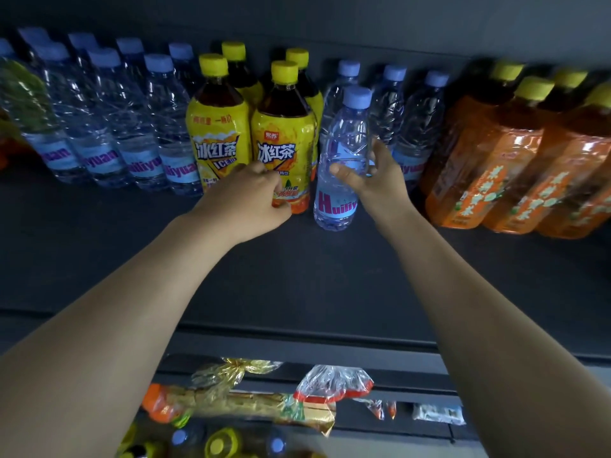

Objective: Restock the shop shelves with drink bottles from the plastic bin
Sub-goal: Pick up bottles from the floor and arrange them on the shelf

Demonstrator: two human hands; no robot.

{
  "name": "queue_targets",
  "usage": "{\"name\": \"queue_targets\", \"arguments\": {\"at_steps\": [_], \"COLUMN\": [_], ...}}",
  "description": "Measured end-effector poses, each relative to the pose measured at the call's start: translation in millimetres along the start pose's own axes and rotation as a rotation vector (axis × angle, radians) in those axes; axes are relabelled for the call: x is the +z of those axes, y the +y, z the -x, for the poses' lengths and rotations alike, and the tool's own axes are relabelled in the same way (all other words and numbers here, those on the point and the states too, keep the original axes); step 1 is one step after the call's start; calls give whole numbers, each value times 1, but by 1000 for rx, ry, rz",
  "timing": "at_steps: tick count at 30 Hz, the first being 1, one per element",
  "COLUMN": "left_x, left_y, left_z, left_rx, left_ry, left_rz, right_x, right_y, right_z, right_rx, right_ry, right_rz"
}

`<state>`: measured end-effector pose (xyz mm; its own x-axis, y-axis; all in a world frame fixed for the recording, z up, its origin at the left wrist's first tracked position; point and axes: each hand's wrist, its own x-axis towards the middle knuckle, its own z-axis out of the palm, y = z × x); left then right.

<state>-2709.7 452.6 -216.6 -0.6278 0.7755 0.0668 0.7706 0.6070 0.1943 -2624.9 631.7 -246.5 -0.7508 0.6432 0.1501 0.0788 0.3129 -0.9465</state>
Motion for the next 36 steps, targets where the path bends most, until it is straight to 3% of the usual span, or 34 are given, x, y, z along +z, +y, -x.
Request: {"name": "queue_targets", "arguments": {"at_steps": [29,36], "left_x": [25,14], "left_y": [-2,6], "left_z": [7,33], "left_rx": [-6,-62], "left_ry": [176,184], "left_rz": [41,50], "right_x": [12,8], "right_y": [21,15], "right_z": [-48,-26], "right_rx": [-36,55], "right_ry": [60,45], "right_rz": [155,231]}}
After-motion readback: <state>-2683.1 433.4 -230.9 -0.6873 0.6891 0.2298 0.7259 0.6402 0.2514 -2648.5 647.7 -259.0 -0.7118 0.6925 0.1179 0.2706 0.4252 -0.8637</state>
